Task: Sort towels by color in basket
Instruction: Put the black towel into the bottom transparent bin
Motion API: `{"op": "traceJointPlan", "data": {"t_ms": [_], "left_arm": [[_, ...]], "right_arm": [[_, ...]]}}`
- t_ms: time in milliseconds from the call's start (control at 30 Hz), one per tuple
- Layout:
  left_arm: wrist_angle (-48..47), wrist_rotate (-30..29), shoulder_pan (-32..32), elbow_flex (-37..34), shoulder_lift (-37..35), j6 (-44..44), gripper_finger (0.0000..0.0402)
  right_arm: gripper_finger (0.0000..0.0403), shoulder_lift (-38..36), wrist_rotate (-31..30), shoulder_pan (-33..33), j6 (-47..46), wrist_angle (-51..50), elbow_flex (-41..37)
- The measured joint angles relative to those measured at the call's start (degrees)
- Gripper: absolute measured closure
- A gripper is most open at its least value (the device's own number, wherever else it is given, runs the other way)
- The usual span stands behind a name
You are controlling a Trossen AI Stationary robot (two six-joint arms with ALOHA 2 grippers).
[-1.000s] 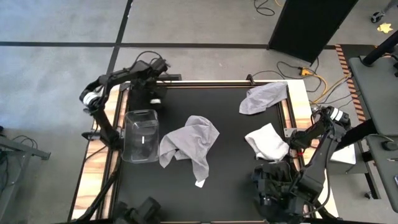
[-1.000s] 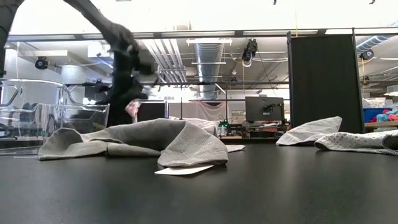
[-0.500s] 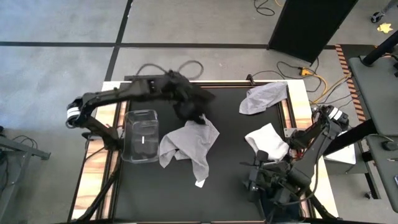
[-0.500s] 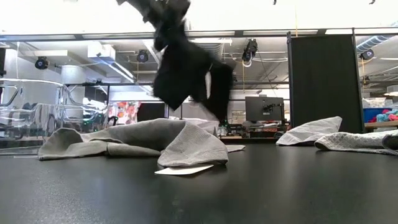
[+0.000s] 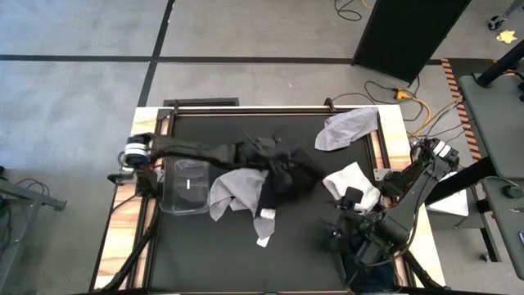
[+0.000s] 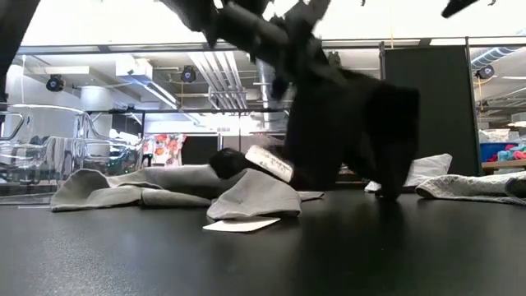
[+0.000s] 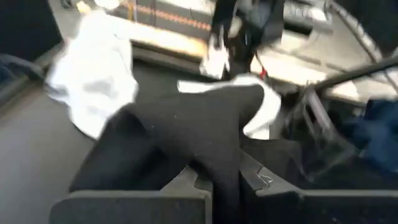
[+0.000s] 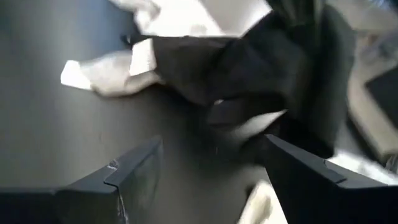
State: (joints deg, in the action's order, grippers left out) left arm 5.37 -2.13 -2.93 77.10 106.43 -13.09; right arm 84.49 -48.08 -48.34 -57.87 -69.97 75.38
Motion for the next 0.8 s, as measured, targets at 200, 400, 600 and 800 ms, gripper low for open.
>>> {"op": "traceJointPlan", "data": {"t_ms": [200,400,600,800], "left_arm": [[3.11,-0.05,2.59,-0.02,7.90,0.34,0.0401],[1.76,0.05,3.88,-0.02,10.52,-0.39,0.0353],[-3.88,0.62,7.45,-0.02,6.90,4.07,0.0262],[-12.90,0.47,13.18,0.02,1.19,8.10,0.0209]], "right_arm": [[0.0144,0.20,7.01,0.00,-2.18,-1.67,-0.56],[0.0131,0.65,5.90,2.33,-1.22,-1.78,-0.66],[0.0113,1.68,4.47,7.38,1.00,0.09,-2.60],[0.0096,1.51,2.90,13.63,11.78,10.48,-7.70]]}}
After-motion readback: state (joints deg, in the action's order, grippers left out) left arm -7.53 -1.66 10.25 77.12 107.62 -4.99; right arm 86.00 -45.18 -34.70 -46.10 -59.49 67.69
